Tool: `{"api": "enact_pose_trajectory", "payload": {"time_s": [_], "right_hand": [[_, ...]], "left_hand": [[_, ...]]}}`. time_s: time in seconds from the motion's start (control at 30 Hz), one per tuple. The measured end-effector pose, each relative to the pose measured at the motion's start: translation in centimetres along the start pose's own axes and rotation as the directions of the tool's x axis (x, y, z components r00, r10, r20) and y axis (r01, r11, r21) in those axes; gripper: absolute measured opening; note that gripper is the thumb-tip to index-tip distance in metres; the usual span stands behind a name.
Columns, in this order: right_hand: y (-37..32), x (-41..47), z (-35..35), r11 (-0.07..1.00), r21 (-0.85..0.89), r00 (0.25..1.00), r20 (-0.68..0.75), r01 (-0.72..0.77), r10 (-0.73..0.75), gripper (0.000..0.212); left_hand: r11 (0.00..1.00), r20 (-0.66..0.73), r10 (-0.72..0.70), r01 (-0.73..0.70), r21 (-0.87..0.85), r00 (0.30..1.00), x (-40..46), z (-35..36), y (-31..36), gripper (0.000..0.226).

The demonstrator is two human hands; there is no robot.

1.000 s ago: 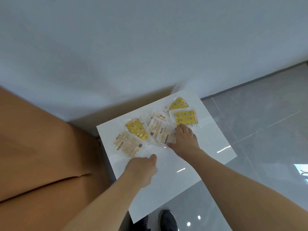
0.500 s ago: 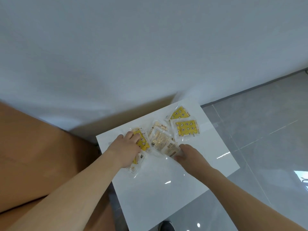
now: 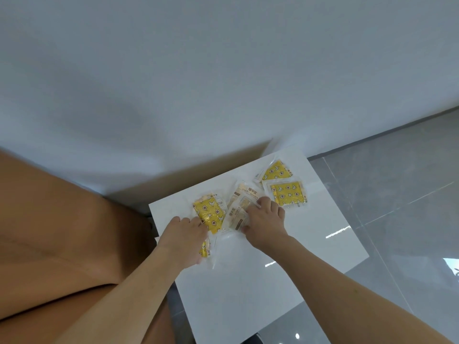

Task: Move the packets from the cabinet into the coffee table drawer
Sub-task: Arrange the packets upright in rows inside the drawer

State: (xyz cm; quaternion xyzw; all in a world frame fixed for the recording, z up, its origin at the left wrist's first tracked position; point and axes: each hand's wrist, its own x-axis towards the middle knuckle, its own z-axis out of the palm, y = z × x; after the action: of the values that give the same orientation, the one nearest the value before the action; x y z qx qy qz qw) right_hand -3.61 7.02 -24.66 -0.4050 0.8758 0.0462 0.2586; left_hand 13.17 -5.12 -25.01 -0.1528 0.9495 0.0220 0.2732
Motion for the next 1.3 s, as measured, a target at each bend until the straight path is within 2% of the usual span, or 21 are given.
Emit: {"api": "enact_pose_trajectory", "payload": {"time_s": [0.1, 0.2, 0.3, 0.37, 0.43, 0.5, 0.53, 0.6, 0.63, 0.7, 0.8, 0.87, 0.97, 1.0, 1.07, 1.13, 1.2, 1.3], "right_hand": [[0.2, -0.6, 0.0, 1.000, 0.022, 0.997, -0.072, 0.000, 0.001, 0.042], [0.2, -1.3, -0.1, 0.999, 0.025, 0.984, -0.178, 0.037, -0.032, 0.058], [-0.1, -2.2, -0.8, 0.955, 0.295, 0.992, -0.124, 0.028, 0.009, 0.064], [0.0, -3.2, -2.1, 0.918, 0.395, 0.998, -0.036, -0.031, 0.049, 0.048], [0.2, -4.8, -4.7, 0.931, 0.355, 0.996, 0.061, -0.082, 0.064, 0.028], [0.2, -7.1, -8.3, 0.889, 0.448, 0.993, 0.096, -0.099, 0.062, 0.018], [0.2, -8.7, -10.7, 0.835, 0.539, 0.992, 0.106, -0.110, 0.063, 0.020], [0.4, -13.0, -16.6, 0.675, 0.723, 0.989, 0.115, -0.146, 0.091, 0.031], [0.4, -14.8, -19.3, 0.595, 0.790, 0.989, 0.110, -0.150, 0.103, 0.036], [0.7, -17.6, -23.7, 0.451, 0.883, 0.988, 0.072, -0.128, 0.139, 0.039], [2.1, -25.1, -31.4, 0.262, 0.961, 0.971, 0.030, -0.094, 0.238, 0.031], [3.5, -29.4, -35.2, 0.165, 0.985, 0.955, 0.005, -0.056, 0.295, 0.032], [6.3, -35.0, -38.4, -0.020, 0.995, 0.940, -0.083, 0.095, 0.330, 0.025], [7.4, -36.8, -39.0, -0.123, 0.982, 0.933, -0.093, 0.144, 0.348, 0.025], [9.6, -39.8, -39.6, -0.359, 0.904, 0.923, -0.085, 0.230, 0.375, 0.029], [11.8, -42.6, -39.7, -0.536, 0.803, 0.930, -0.058, 0.260, 0.363, 0.030], [14.0, -45.5, -39.6, -0.611, 0.751, 0.939, -0.034, 0.250, 0.343, 0.027], [17.6, -49.5, -39.2, -0.651, 0.706, 0.940, -0.063, 0.280, 0.336, 0.027]], "left_hand": [[1.000, -0.003, -0.025, 0.025, 0.004, 1.000, 0.0, -0.2, 0.1, 0.050], [0.999, 0.034, -0.052, 0.051, 0.010, 0.998, -0.2, -0.6, 0.5, 0.042], [0.999, 0.115, -0.048, 0.051, -0.018, 0.992, -0.7, -1.1, 0.7, 0.032], [0.991, 0.197, -0.015, 0.040, -0.125, 0.980, -1.4, -2.2, 0.6, 0.034], [0.961, 0.244, 0.013, 0.055, -0.269, 0.970, -2.9, -4.9, 0.3, 0.039], [0.918, 0.222, -0.020, 0.106, -0.383, 0.975, -4.8, -9.1, -0.3, 0.046], [0.877, 0.186, -0.053, 0.135, -0.461, 0.981, -6.0, -11.7, -0.5, 0.044], [0.735, 0.098, -0.120, 0.154, -0.661, 0.988, -8.8, -17.7, -0.7, 0.020], [0.631, 0.073, -0.152, 0.153, -0.761, 0.986, -10.1, -20.5, -0.6, 0.014], [0.407, 0.056, -0.194, 0.133, -0.904, 0.979, -12.0, -25.1, -0.4, 0.018], [0.163, -0.018, -0.245, 0.023, -0.986, 0.969, -17.1, -34.0, 1.9, 0.022], [0.039, -0.096, -0.266, -0.089, -0.995, 0.959, -19.7, -38.3, 3.8, 0.024], [-0.136, -0.188, -0.309, -0.239, -0.961, 0.932, -22.5, -42.8, 7.5, 0.027], [-0.198, -0.206, -0.317, -0.277, -0.940, 0.926, -23.1, -43.9, 8.8, 0.029], [-0.269, -0.231, -0.331, -0.326, -0.906, 0.915, -24.2, -46.0, 11.5, 0.028], [-0.302, -0.230, -0.329, -0.333, -0.893, 0.916, -24.8, -47.9, 14.2, 0.028], [-0.286, -0.220, -0.332, -0.320, -0.903, 0.917, -25.3, -49.6, 17.0, 0.029], [-0.231, -0.229, -0.335, -0.316, -0.920, 0.914, -26.0, -51.8, 21.7, 0.033]]}}
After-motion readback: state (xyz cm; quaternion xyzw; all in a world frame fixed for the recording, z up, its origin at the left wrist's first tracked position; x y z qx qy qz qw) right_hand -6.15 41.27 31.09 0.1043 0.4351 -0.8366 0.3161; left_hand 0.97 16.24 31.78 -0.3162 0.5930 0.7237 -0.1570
